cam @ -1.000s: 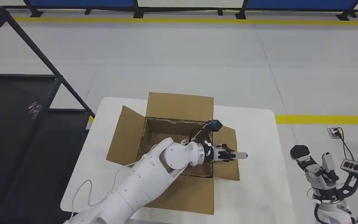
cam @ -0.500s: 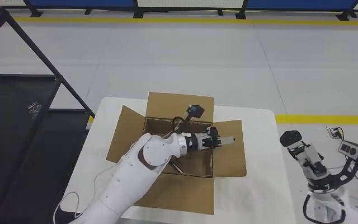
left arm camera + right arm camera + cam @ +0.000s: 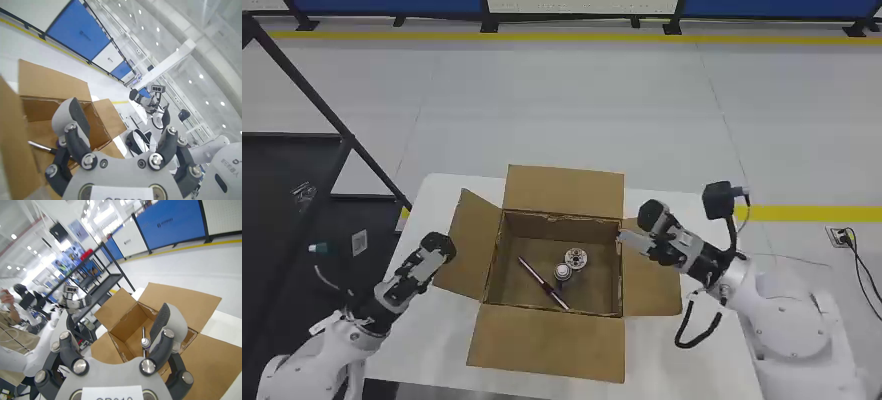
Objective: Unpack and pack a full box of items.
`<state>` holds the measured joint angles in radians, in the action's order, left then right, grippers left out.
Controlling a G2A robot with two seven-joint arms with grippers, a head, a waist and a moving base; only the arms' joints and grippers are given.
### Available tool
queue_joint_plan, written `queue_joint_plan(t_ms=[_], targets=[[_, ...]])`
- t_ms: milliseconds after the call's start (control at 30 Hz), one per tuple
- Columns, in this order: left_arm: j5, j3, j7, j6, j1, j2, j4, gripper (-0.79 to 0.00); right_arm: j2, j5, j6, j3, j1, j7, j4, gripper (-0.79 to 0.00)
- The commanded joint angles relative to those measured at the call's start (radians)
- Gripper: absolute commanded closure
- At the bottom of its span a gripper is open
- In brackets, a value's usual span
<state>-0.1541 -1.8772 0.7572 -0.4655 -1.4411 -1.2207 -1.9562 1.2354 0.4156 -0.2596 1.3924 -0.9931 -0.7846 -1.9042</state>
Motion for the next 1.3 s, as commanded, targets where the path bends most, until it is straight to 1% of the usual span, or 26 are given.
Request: queue_joint_plan(t_ms=[0, 333, 367, 400, 467, 533, 667, 767, 867, 1033, 1100, 1167, 1200, 1233, 1267], targets=[[-0.035, -0.039, 0.033, -0.026, -0.056, 0.003, -0.004, -0.785, 0.0, 0.01, 0.005, -0.006, 0.005, -0.004, 0.002, -0.785], [-0.035, -0.039, 0.033, -0.026, -0.056, 0.003, -0.004, -0.785, 0.001, 0.017, 0.005, -0.014, 0.004, -0.002, 0.001, -0.785], [-0.035, -0.039, 0.033, -0.026, -0.056, 0.003, -0.004, -0.785, 0.001, 0.056, 0.007, -0.04, 0.011, -0.013, -0.001, -0.785], [-0.035, -0.039, 0.033, -0.026, -0.056, 0.003, -0.004, -0.785, 0.0, 0.12, 0.009, -0.075, 0.033, -0.049, -0.003, -0.785], [-0.035, -0.036, 0.031, -0.021, -0.057, 0.003, -0.003, -0.785, 0.003, 0.214, 0.016, -0.157, 0.09, -0.109, 0.016, -0.785], [-0.024, -0.007, 0.04, 0.002, -0.061, 0.004, -0.005, -0.785, 0.011, 0.325, 0.05, -0.253, 0.157, -0.176, 0.046, -0.785], [-0.001, 0.0, -0.033, 0.045, -0.054, 0.005, 0.018, -0.785, 0.038, 0.505, 0.134, -0.441, 0.281, -0.28, 0.135, -0.785], [-0.005, -0.009, -0.116, 0.118, -0.05, 0.004, 0.034, -0.785, 0.064, 0.591, 0.178, -0.561, 0.358, -0.333, 0.212, -0.785], [-0.01, -0.018, -0.164, 0.167, -0.051, 0.004, 0.04, -0.785, 0.092, 0.6, 0.205, -0.64, 0.415, -0.351, 0.304, -0.785], [-0.011, -0.018, -0.166, 0.17, -0.052, 0.005, 0.041, -0.785, 0.141, 0.566, 0.212, -0.735, 0.496, -0.362, 0.48, -0.785], [-0.011, -0.018, -0.166, 0.17, -0.052, 0.005, 0.041, -0.785, 0.161, 0.521, 0.191, -0.757, 0.523, -0.342, 0.545, -0.785], [-0.011, -0.018, -0.166, 0.17, -0.052, 0.005, 0.041, -0.785, 0.179, 0.518, 0.206, -0.779, 0.552, -0.342, 0.614, -0.785], [-0.011, -0.018, -0.166, 0.17, -0.052, 0.005, 0.041, -0.785, 0.188, 0.514, 0.214, -0.789, 0.563, -0.34, 0.641, -0.742], [-0.011, -0.018, -0.166, 0.17, -0.052, 0.005, 0.041, -0.785, 0.197, 0.501, 0.212, -0.796, 0.572, -0.333, 0.663, -0.73], [-0.011, -0.018, -0.166, 0.17, -0.052, 0.005, 0.041, -0.785, 0.204, 0.49, 0.207, -0.801, 0.58, -0.325, 0.689, -0.736]])
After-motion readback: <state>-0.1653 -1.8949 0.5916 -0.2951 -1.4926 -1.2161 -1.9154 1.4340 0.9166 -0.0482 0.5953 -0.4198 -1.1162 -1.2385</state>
